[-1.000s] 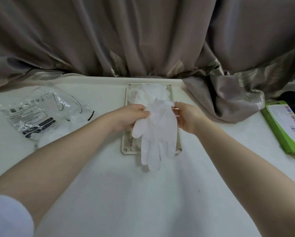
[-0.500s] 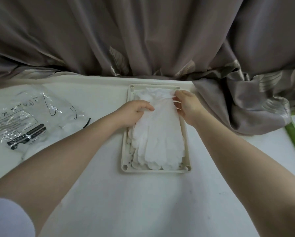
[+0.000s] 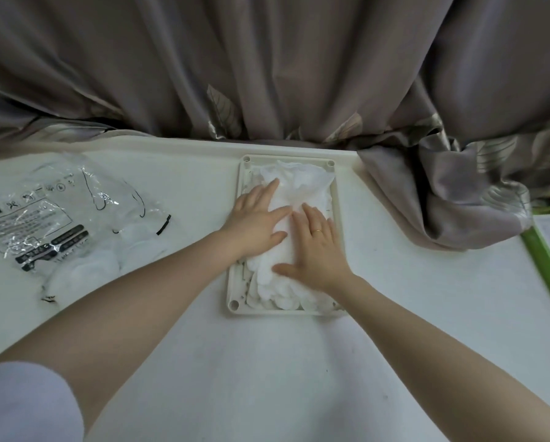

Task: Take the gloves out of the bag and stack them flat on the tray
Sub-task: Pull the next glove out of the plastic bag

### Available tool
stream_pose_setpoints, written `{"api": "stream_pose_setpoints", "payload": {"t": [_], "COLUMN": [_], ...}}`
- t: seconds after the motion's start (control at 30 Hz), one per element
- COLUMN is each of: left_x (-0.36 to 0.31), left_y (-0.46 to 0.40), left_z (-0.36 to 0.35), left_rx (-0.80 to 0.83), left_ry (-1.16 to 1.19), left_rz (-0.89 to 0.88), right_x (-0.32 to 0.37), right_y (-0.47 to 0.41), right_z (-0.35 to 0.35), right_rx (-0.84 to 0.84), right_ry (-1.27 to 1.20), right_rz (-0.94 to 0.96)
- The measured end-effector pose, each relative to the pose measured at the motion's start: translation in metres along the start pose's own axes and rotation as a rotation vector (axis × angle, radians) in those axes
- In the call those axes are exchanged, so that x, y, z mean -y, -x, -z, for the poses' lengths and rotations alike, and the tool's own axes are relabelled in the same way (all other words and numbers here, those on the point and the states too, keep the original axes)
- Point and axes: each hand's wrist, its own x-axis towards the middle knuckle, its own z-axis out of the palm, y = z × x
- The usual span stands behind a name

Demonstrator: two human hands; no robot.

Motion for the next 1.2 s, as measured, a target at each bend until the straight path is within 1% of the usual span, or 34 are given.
{"api": "stream_pose_setpoints", "payload": {"t": [0.03, 0.1, 0.2, 0.27, 0.3, 0.37, 0.47, 0.53, 0.63, 0.73, 0.83, 0.9, 0.97, 1.03, 1.1, 1.13, 1.2], "left_x": [0.003, 0.006, 0.008, 0.011, 0.013, 0.017, 0.017, 0.018, 0.022, 0.023, 0.027, 0.034, 0.047, 0.065, 0.085, 0.098, 0.113], "left_y": [-0.001, -0.002, -0.004, -0.006, -0.007, -0.007, -0.008, -0.011, -0.013, -0.009, 0.002, 0.016, 0.036, 0.055, 0.077, 0.093, 0.108], "left_z": [-0.004, -0.009, -0.014, -0.016, -0.017, -0.019, -0.020, -0.019, -0.015, -0.009, -0.003, 0.000, 0.003, 0.007, 0.011, 0.013, 0.017], "left_rx": [0.059, 0.115, 0.093, 0.075, 0.069, 0.061, 0.042, 0.036, 0.070, 0.078, 0.013, -0.034, -0.069, -0.126, -0.214, -0.252, -0.317], "left_ry": [-0.013, -0.020, -0.057, -0.055, -0.039, 0.009, 0.089, 0.089, 0.085, 0.099, 0.204, 0.269, 0.276, 0.250, 0.236, 0.231, 0.211], "left_rz": [0.049, 0.105, 0.135, 0.152, 0.158, 0.159, 0.163, 0.154, 0.142, 0.131, 0.121, 0.105, 0.083, 0.049, 0.018, 0.014, 0.035], "right_x": [-0.001, -0.002, -0.001, 0.000, 0.001, 0.002, 0.002, 0.003, 0.007, 0.010, 0.011, 0.018, 0.035, 0.056, 0.084, 0.102, 0.123], "right_y": [-0.002, -0.007, -0.016, -0.021, -0.024, -0.031, -0.044, -0.049, -0.055, -0.045, -0.021, -0.003, 0.009, 0.012, 0.010, 0.008, 0.000], "right_z": [0.001, 0.004, 0.008, 0.012, 0.015, 0.020, 0.024, 0.023, 0.023, 0.023, 0.022, 0.024, 0.030, 0.038, 0.041, 0.038, 0.029], "right_rx": [0.106, 0.216, 0.353, 0.399, 0.393, 0.331, 0.259, 0.289, 0.348, 0.385, 0.404, 0.373, 0.293, 0.161, 0.067, 0.054, 0.089], "right_ry": [0.026, 0.076, 0.119, 0.165, 0.191, 0.211, 0.214, 0.273, 0.339, 0.318, 0.286, 0.287, 0.309, 0.310, 0.225, 0.156, 0.037], "right_rz": [-0.057, -0.140, -0.196, -0.209, -0.197, -0.168, -0.177, -0.213, -0.259, -0.267, -0.266, -0.268, -0.275, -0.274, -0.193, -0.131, -0.040]}}
